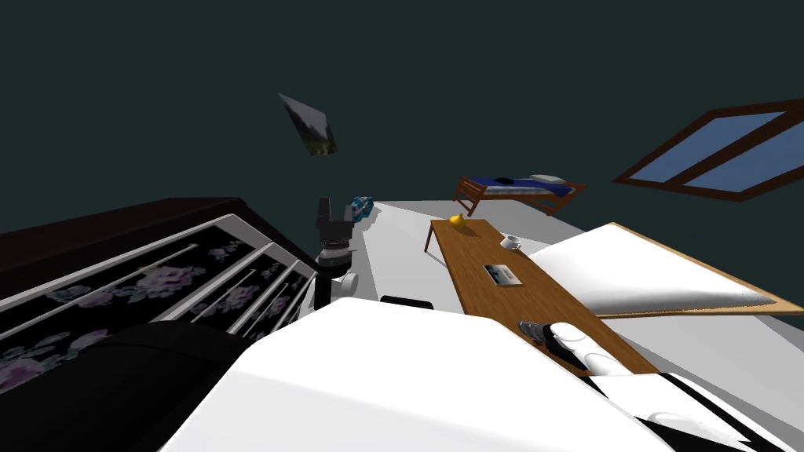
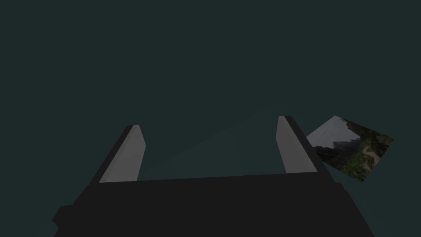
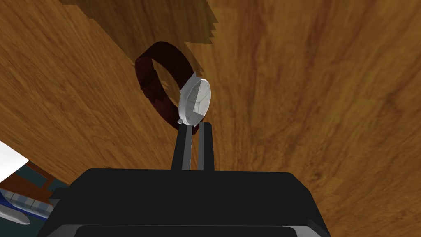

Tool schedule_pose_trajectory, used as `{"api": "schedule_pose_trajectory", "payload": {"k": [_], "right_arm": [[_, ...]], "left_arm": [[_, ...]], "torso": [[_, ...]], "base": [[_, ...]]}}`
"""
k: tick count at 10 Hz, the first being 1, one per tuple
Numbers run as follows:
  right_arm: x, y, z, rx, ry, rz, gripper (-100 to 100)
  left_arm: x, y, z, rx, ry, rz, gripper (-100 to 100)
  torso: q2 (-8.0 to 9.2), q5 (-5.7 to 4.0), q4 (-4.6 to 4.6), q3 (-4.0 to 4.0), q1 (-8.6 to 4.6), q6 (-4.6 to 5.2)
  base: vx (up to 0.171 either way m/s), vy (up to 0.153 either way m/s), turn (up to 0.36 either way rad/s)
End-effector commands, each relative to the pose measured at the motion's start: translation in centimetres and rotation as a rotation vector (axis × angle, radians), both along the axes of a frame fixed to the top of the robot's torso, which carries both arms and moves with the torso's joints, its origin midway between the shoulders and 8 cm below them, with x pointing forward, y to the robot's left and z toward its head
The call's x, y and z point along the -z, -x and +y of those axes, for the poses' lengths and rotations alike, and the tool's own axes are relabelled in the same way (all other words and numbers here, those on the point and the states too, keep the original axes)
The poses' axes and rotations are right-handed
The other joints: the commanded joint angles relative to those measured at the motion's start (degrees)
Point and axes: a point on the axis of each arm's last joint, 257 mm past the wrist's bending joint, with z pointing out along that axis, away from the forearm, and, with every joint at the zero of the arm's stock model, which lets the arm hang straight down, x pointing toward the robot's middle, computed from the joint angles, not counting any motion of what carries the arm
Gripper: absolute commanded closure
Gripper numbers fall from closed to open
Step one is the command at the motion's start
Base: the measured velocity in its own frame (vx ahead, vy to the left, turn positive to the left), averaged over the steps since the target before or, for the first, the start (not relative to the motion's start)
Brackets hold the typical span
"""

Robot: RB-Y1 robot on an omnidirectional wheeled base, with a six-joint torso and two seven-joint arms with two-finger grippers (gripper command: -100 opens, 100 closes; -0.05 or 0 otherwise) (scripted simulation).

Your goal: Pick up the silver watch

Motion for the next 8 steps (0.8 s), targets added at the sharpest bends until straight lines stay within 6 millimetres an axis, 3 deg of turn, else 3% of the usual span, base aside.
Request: {"api": "schedule_pose_trajectory", "payload": {"k": [1, 3, 7, 8], "right_arm": [[-0.1, -0.4, 0.1, 0.008, -0.004, -0.006, 100], [-1.6, -2.9, -0.1, -0.050, -0.002, -0.005, 100], [-1.5, -2.9, -0.1, -0.056, -0.002, -0.002, 100], [-1.5, -2.9, -0.1, -0.054, -0.002, -0.004, 0]], "left_arm": [[0.0, 0.0, 0.0, 0.000, 0.000, 0.000, 0], [0.0, 0.0, 0.0, 0.000, 0.000, 0.000, 0], [0.0, 0.0, 0.0, 0.000, 0.000, 0.000, 0], [0.0, 0.0, 0.0, 0.000, 0.000, 0.000, 0]], "torso": [[0.00, 0.00, 0.00, 0.00, 0.00, 0.00], [-0.04, 0.05, 0.01, -0.01, 0.05, 0.01], [-0.01, -0.02, 0.03, 0.01, -0.12, -0.06], [0.01, -0.03, 0.03, 0.02, -0.16, -0.04]], "base": [[0.008, 0.026, -0.003], [0.026, 0.063, -0.262], [0.007, 0.021, -0.013], [0.000, 0.000, 0.000]]}}
